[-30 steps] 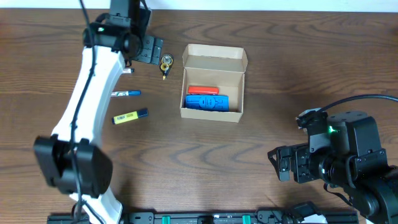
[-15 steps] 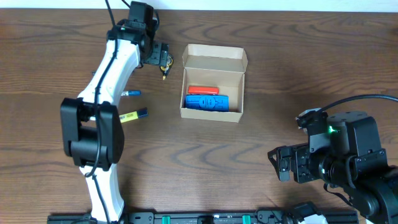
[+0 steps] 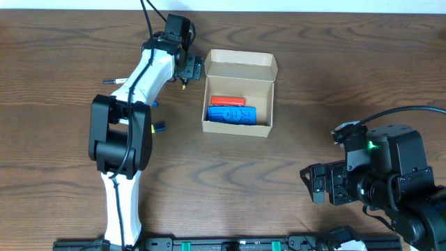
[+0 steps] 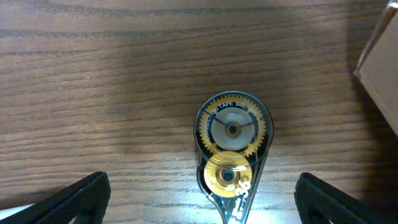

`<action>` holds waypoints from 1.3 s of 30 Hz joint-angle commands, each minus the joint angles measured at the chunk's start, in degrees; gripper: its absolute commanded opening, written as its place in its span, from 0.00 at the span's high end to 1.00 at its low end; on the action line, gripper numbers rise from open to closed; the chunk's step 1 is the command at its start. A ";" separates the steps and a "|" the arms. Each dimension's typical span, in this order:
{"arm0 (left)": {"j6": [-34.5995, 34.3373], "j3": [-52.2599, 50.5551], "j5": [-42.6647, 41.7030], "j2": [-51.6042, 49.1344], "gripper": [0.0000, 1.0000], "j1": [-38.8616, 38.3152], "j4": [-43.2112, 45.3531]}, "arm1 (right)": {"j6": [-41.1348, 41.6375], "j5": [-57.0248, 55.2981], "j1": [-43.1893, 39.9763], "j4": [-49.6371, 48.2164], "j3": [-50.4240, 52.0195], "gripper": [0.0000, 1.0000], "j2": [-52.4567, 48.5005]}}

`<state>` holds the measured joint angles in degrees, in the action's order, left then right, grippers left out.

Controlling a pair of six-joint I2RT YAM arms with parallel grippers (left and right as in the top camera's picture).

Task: Pack container
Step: 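Grasp the correction tape roller with the left gripper and lift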

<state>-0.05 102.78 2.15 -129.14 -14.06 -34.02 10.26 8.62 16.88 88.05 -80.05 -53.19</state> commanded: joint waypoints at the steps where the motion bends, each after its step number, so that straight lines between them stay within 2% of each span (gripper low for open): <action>1: -0.81 0.13 0.90 -1.11 0.04 -0.61 0.81 | 0.59 0.44 -0.46 0.04 0.02 0.01 -0.07; 16: -2.34 0.13 1.05 -4.39 0.04 -1.55 3.02 | 0.59 0.44 -0.46 0.04 0.02 0.01 -0.07; 19: -2.36 0.13 1.03 -4.50 0.00 -1.55 3.41 | 0.59 0.44 -0.46 0.04 0.02 0.01 -0.07; 20: -2.36 0.13 1.01 -4.59 0.06 -1.55 3.41 | 0.59 0.44 -0.46 0.04 0.02 0.01 -0.07; 32: -2.58 0.02 0.79 -6.49 0.25 -1.49 2.73 | 0.59 0.42 -0.46 0.04 0.02 0.01 -0.07; 36: -2.75 0.02 0.79 -6.49 0.39 -1.33 2.71 | 0.59 0.44 -0.46 0.04 0.02 0.01 -0.07; 39: -2.73 0.02 0.81 -6.49 0.46 -1.29 2.54 | 0.59 0.44 -0.46 0.04 0.02 0.01 -0.07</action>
<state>-2.90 102.78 2.13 -133.73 -15.81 -31.00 10.26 8.62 16.88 88.03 -80.05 -53.19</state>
